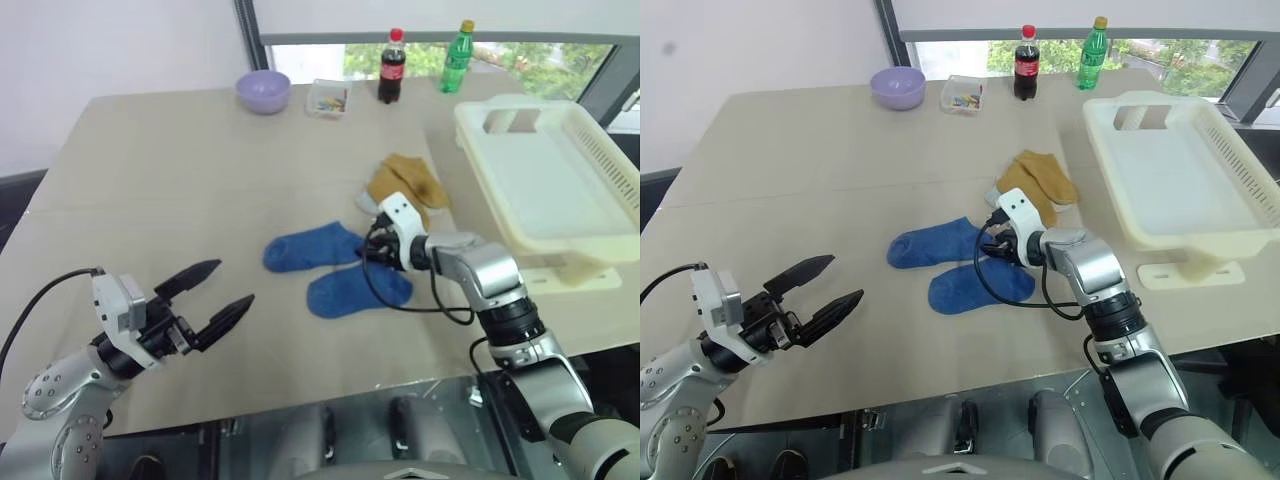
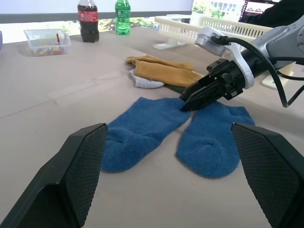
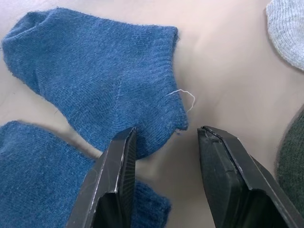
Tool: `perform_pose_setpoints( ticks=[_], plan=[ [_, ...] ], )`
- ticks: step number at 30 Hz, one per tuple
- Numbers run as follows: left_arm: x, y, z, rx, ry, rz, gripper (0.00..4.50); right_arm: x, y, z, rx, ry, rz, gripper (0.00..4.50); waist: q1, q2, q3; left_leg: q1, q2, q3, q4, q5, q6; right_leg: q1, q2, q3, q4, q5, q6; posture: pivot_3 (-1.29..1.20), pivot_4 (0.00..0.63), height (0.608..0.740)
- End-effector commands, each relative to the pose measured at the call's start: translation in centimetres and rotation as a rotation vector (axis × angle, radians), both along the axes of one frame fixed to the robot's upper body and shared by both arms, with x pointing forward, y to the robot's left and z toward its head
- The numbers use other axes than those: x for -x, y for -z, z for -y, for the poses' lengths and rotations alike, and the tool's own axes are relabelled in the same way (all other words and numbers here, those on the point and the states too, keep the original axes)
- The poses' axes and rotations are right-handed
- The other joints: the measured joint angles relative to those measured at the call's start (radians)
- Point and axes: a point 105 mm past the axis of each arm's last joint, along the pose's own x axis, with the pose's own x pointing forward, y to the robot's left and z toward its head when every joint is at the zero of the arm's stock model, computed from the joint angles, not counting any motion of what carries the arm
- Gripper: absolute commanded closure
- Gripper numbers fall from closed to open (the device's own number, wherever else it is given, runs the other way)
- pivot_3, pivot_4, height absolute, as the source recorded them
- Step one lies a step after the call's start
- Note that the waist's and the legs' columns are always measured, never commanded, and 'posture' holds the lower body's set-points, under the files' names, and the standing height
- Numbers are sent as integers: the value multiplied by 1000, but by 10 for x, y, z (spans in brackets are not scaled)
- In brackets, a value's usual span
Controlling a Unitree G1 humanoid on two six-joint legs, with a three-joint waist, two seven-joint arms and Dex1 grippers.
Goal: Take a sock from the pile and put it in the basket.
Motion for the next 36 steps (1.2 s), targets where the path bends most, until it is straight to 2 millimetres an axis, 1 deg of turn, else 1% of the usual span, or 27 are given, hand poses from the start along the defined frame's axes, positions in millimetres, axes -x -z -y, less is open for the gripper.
perform_pose_setpoints(
  ticks=[1,2,3,4,5,9,12,14,16,19,22,26,28,33,34,35,36],
  plan=[
    [2,-3,0,-18,5,15,0,2,-6,-7,-24,-24,10,2971,0,0,0,0,0,0,0,0,0,0,0,0,0,0,0,0,150,740],
    [2,-4,0,-14,5,15,0,2,-6,-7,-26,-25,11,3252,0,0,0,0,0,0,0,0,0,0,0,0,0,0,0,0,150,740],
    [2,-3,0,-14,5,15,0,3,-6,-7,-27,-25,11,3790,0,0,0,0,0,0,0,0,1,0,0,0,0,0,0,0,150,740],
    [2,-3,0,-15,4,15,0,3,-6,-8,-28,-26,12,4190,0,0,0,0,0,0,0,-1,2,0,0,0,0,0,0,0,150,740],
    [2,-3,-1,-17,4,14,0,3,-6,-8,-28,-27,12,4406,0,0,0,0,0,0,0,-1,1,0,0,0,0,0,0,0,150,740],
    [2,-2,0,-20,4,10,0,3,-6,-8,-29,-26,14,4406,0,0,0,0,0,0,0,-1,1,0,0,0,0,0,0,0,150,740],
    [-4,-1,0,-4,-18,-4,0,2,-8,-7,-33,-20,19,4406,1,0,0,0,0,0,0,-1,1,0,0,0,0,0,0,0,150,740],
    [-16,5,0,9,-69,-43,0,1,-7,-7,-29,-22,21,4406,4,1,0,0,0,0,0,-1,1,0,0,0,0,0,0,0,150,740],
    [-33,12,1,21,-133,-106,0,1,-7,-8,-26,-23,23,4406,6,1,0,0,0,-1,0,-1,2,0,0,-1,0,0,0,0,150,740],
    [-56,28,0,41,-220,-280,0,1,-7,-8,-15,-28,34,4406,5,1,1,0,-1,-1,0,-1,2,0,1,-1,1,2,4,0,150,740],
    [-76,35,0,4,-314,-299,0,0,-9,-9,-24,-19,41,4406,6,0,1,0,-1,-1,0,0,0,0,6,-1,1,2,4,0,150,740],
    [-91,49,1,-3,-377,-377,0,0,-9,-10,-27,-14,45,4406,3,0,1,0,-1,0,0,1,0,0,7,0,2,2,4,0,150,740],
    [-97,52,4,-23,-386,-398,0,1,-9,-10,-27,-13,47,4406,5,0,1,0,-1,0,0,1,-1,0,7,0,2,2,4,0,150,740],
    [-102,59,10,-107,-365,-414,0,0,-11,-8,-27,-4,54,4406,6,0,1,1,-1,0,0,1,-2,0,7,1,4,2,4,0,150,740],
    [-104,61,11,-123,-370,-420,521,-1,-11,-8,-27,-3,55,4500,6,0,1,1,-1,0,0,2,-2,0,7,1,4,2,4,0,150,740],
    [-105,63,11,-157,-376,-424,527,-1,-11,-8,-26,-2,57,4500,10,0,1,1,-1,0,0,2,-2,0,7,1,4,2,4,0,150,740],
    [-105,65,11,-204,-375,-426,714,-1,-11,-9,-27,-2,58,4500,11,0,1,2,-1,-1,0,2,-3,0,6,0,6,2,4,0,150,740]
  ],
)
